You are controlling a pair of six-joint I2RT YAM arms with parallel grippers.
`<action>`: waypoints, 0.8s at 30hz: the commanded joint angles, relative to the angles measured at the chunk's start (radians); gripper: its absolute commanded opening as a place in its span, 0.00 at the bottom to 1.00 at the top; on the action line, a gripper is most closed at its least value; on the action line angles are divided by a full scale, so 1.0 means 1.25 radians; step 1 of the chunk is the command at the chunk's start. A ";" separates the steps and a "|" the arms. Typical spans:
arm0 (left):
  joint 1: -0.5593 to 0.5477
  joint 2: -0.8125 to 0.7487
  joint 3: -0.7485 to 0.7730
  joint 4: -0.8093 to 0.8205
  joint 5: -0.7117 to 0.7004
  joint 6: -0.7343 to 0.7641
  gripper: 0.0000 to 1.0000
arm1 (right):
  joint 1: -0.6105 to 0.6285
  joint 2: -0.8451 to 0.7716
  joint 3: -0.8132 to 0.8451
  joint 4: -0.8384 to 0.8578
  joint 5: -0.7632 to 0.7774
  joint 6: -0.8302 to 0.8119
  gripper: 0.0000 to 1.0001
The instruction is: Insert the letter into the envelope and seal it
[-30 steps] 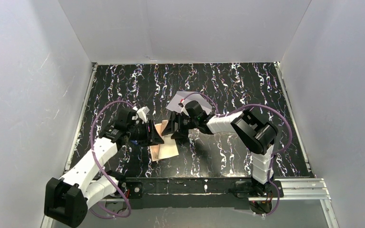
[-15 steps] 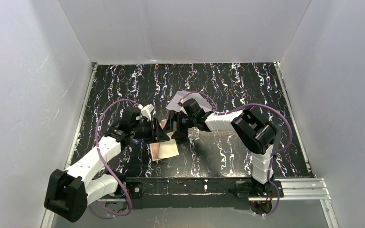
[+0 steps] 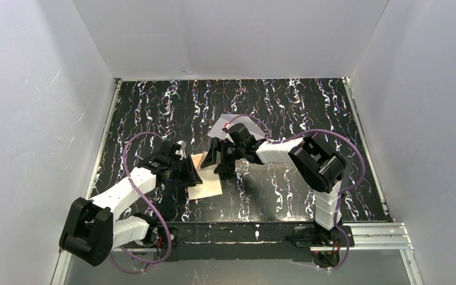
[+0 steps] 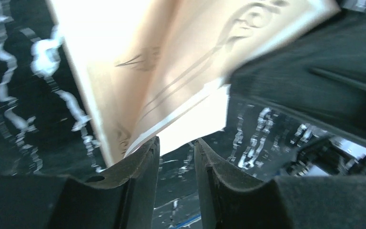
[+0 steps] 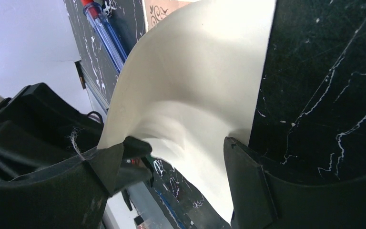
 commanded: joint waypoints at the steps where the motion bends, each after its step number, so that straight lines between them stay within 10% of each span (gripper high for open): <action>1: -0.002 -0.005 0.011 -0.127 -0.152 -0.027 0.31 | -0.003 0.043 -0.054 -0.126 0.087 -0.038 0.87; 15: -0.001 0.174 0.030 -0.140 -0.137 -0.038 0.31 | -0.003 -0.090 -0.136 0.239 -0.014 -0.073 0.88; 24: -0.002 0.169 0.041 -0.152 -0.157 -0.019 0.29 | -0.003 -0.135 -0.088 -0.125 0.247 -0.121 0.82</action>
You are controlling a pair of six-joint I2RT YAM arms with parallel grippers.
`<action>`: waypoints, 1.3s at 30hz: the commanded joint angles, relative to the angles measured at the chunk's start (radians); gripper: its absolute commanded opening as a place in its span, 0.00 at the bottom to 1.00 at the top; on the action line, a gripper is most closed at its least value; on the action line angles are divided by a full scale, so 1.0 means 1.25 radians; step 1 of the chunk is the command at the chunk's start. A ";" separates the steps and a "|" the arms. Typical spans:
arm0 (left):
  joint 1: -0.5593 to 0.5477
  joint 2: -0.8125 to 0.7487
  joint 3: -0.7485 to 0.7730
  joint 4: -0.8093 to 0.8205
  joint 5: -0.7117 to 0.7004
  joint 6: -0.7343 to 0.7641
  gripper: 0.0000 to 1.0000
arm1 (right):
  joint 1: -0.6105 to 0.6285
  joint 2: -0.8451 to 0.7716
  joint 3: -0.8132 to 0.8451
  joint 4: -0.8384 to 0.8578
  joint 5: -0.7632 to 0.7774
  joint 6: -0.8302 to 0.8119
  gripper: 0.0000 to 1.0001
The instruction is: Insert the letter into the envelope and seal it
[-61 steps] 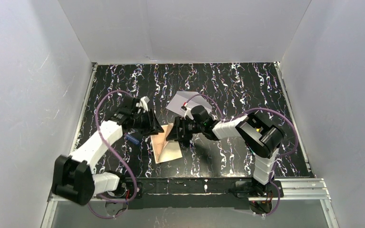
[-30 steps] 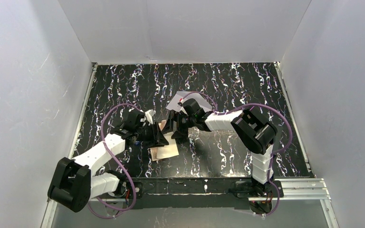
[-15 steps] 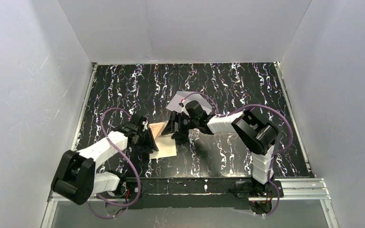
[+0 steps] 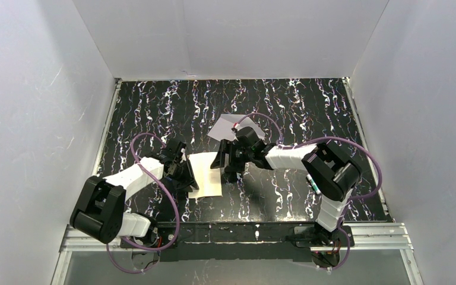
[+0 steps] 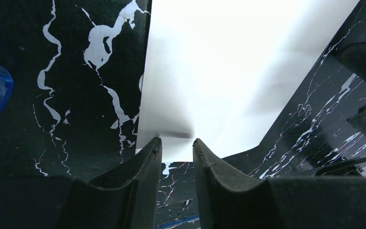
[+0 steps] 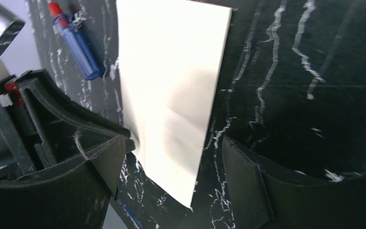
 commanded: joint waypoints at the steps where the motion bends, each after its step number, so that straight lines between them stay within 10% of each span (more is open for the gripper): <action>1: -0.003 0.019 -0.009 -0.038 -0.058 0.021 0.29 | -0.002 -0.018 0.031 -0.170 0.124 -0.041 0.81; 9: -0.003 0.023 -0.002 -0.044 -0.054 0.033 0.27 | 0.000 0.059 0.040 -0.082 -0.013 -0.043 0.74; 22: -0.003 -0.070 0.157 -0.092 0.015 0.077 0.30 | -0.001 0.007 0.204 -0.254 0.130 -0.250 0.71; 39: -0.003 -0.008 0.067 -0.053 0.062 0.013 0.21 | -0.047 0.380 0.702 -0.522 -0.232 -0.643 0.66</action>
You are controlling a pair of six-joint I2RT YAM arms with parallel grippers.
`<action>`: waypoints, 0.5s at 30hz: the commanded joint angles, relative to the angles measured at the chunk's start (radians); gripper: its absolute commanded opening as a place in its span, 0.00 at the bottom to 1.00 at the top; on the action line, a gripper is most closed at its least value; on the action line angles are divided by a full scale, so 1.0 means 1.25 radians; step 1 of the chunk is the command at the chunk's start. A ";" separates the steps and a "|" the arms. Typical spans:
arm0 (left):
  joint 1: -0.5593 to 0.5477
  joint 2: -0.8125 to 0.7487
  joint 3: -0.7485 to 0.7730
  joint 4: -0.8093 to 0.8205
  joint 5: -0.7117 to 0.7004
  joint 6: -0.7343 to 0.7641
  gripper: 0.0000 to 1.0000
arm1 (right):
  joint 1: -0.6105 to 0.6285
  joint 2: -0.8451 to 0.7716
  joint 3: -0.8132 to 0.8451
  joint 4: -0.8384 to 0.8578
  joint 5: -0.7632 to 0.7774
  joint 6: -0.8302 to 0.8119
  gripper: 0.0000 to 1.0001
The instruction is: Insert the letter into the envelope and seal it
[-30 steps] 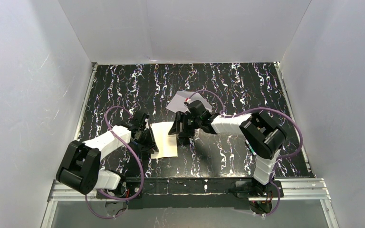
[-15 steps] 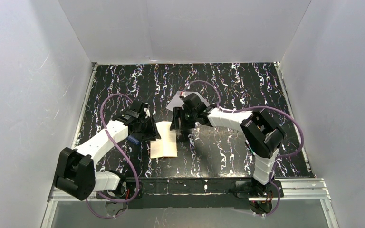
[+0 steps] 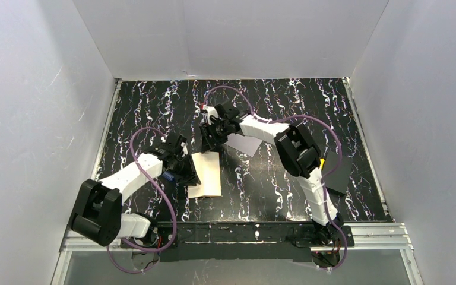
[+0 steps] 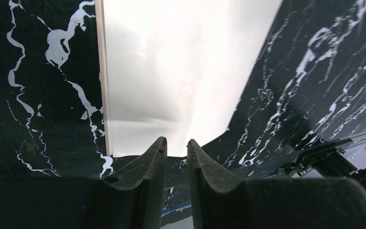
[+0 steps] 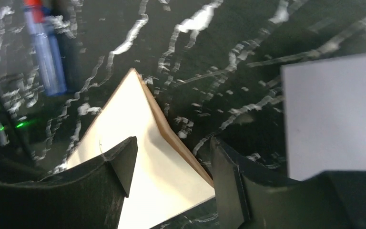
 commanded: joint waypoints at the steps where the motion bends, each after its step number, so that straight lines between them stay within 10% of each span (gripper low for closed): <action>1: -0.001 0.031 -0.008 -0.009 0.003 -0.004 0.21 | -0.004 0.052 0.093 -0.140 -0.141 -0.147 0.66; 15: -0.001 0.144 0.023 -0.093 -0.160 0.087 0.02 | -0.003 0.150 0.154 -0.409 -0.293 -0.392 0.66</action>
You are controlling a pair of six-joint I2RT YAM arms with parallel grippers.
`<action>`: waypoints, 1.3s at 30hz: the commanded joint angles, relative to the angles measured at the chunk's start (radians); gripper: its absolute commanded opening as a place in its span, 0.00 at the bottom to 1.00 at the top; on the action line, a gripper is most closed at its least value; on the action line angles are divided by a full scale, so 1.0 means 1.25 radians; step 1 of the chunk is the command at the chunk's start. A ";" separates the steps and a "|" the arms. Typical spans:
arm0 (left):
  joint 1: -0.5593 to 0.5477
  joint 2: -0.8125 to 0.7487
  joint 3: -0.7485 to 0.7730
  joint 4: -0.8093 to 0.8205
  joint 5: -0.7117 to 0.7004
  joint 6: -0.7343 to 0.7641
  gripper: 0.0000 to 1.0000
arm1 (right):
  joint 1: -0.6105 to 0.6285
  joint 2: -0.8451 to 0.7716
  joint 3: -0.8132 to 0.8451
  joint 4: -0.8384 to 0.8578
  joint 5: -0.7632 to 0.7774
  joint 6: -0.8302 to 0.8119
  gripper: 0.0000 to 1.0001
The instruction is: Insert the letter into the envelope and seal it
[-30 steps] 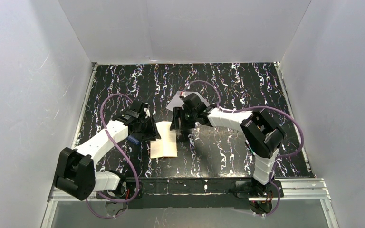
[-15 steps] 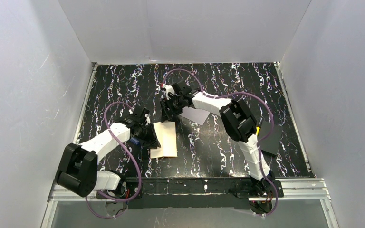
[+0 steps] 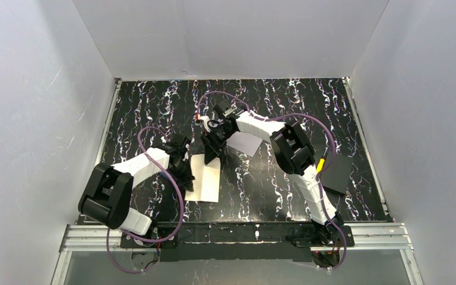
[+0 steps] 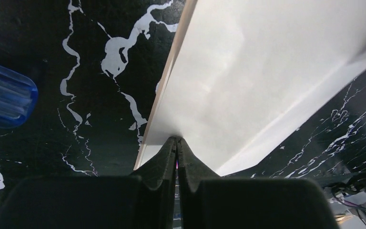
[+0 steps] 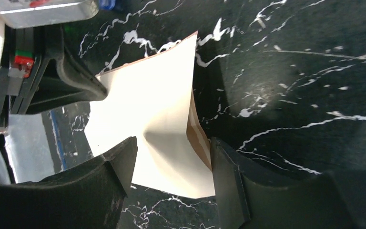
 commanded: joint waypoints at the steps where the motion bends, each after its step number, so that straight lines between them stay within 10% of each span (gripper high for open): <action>1: -0.002 0.021 0.009 -0.035 -0.074 0.039 0.01 | 0.005 0.060 0.012 -0.132 -0.032 -0.082 0.65; 9: -0.001 0.006 0.008 -0.033 -0.084 0.053 0.00 | 0.004 0.071 0.021 -0.166 -0.071 -0.118 0.56; 18: -0.001 -0.012 0.000 -0.021 -0.084 0.070 0.01 | 0.002 0.059 0.045 -0.192 -0.155 -0.159 0.79; 30: -0.002 -0.041 0.031 -0.044 -0.093 0.061 0.01 | -0.003 0.034 0.036 -0.237 -0.154 -0.173 0.21; 36: -0.002 -0.141 0.115 -0.100 -0.098 0.087 0.09 | -0.032 -0.041 0.016 -0.207 -0.185 -0.129 0.13; 39: -0.001 -0.200 0.180 -0.128 -0.106 0.111 0.28 | -0.050 -0.096 -0.017 -0.168 -0.206 -0.074 0.12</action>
